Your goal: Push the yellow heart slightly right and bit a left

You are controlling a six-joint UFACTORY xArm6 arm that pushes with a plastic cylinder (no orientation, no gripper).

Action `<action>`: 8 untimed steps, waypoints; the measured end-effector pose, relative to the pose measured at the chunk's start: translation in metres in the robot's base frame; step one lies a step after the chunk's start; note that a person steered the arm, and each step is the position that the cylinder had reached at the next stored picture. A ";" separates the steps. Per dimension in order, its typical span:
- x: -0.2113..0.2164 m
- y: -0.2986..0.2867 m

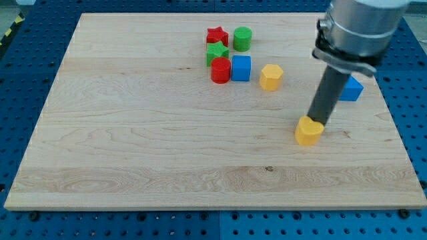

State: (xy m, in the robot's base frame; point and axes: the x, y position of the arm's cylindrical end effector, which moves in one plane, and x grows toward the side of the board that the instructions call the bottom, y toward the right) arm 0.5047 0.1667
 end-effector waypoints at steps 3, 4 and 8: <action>-0.005 -0.107; -0.007 -0.163; -0.040 -0.001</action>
State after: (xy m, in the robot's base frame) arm 0.4643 0.1661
